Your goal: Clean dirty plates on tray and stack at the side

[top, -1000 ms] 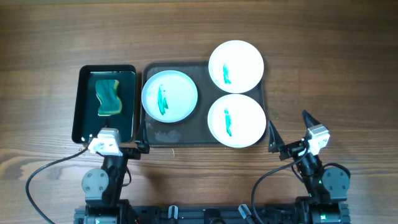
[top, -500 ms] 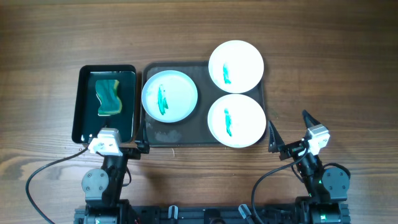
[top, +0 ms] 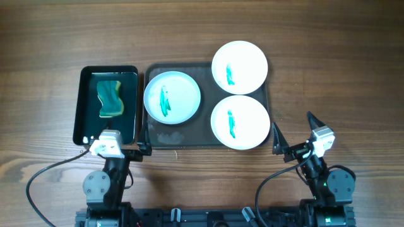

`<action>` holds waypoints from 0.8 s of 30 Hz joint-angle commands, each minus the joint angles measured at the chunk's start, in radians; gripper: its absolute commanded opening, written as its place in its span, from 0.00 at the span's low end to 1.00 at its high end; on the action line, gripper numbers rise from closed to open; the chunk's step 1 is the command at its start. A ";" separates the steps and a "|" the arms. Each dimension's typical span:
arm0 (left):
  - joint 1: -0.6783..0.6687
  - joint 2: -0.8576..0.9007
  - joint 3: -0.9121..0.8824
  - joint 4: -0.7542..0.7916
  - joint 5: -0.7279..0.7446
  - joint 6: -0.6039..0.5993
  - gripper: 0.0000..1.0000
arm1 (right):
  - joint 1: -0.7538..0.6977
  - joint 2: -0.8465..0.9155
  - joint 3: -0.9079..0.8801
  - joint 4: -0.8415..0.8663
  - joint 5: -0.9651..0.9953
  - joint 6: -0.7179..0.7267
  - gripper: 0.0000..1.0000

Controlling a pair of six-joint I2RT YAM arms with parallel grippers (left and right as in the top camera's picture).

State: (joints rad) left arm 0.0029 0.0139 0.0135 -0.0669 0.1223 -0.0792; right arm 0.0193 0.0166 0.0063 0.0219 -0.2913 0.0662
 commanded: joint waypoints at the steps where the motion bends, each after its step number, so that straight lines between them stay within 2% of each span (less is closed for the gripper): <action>1: -0.001 -0.007 -0.008 0.003 0.015 0.023 1.00 | 0.006 0.000 -0.001 0.000 0.028 -0.014 1.00; 9: -0.001 -0.007 -0.008 0.003 0.003 0.023 1.00 | 0.006 0.000 -0.001 0.006 0.027 0.002 1.00; 12: -0.001 -0.007 -0.008 0.008 -0.003 0.023 1.00 | 0.006 0.000 -0.001 0.006 0.027 0.095 1.00; 17: -0.001 -0.007 -0.008 0.009 -0.018 0.023 1.00 | 0.006 0.000 -0.001 0.006 0.026 0.145 1.00; 21: -0.001 -0.007 0.001 0.013 -0.093 0.023 1.00 | 0.006 0.009 0.008 -0.007 -0.007 0.148 1.00; 24: -0.001 0.018 0.055 -0.029 -0.093 0.023 1.00 | 0.006 0.057 0.056 -0.035 -0.019 0.147 1.00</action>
State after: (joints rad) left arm 0.0029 0.0143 0.0166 -0.0757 0.0662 -0.0780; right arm 0.0193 0.0296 0.0097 -0.0010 -0.2840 0.1913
